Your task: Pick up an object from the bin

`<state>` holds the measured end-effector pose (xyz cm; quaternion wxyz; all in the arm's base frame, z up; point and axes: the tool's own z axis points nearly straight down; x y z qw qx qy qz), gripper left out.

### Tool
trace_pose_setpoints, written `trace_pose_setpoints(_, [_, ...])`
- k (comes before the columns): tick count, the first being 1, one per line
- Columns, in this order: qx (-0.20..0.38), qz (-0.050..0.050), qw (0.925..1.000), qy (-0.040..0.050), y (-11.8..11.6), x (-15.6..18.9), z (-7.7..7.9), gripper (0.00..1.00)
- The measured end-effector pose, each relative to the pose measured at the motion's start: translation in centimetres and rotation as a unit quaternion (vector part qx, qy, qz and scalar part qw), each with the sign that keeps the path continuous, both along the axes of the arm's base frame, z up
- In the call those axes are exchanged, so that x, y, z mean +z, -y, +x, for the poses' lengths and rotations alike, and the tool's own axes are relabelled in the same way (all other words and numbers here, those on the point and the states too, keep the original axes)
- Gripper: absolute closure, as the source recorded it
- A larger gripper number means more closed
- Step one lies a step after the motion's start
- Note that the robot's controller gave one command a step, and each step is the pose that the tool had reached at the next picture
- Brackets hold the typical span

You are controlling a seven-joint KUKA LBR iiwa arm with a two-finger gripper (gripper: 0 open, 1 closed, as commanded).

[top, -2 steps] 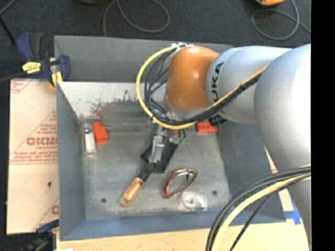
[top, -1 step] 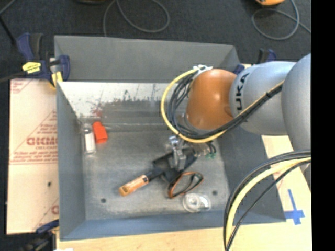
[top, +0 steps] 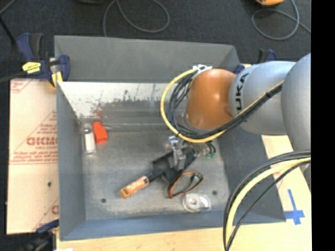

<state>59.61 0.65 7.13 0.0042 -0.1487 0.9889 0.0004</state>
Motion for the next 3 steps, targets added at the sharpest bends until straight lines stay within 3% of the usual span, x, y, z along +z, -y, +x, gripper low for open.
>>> trace_pose_setpoints(1, [-0.019,0.000,0.9998,0.0009,0.0,10.9,-0.2,1.00])
trace_pose_setpoints(2, [-0.020,0.000,0.9998,0.0007,0.0,10.9,-0.2,1.00])
trace_pose_setpoints(3, [-0.025,0.000,0.9997,0.0026,-0.3,20.8,-0.9,1.00])
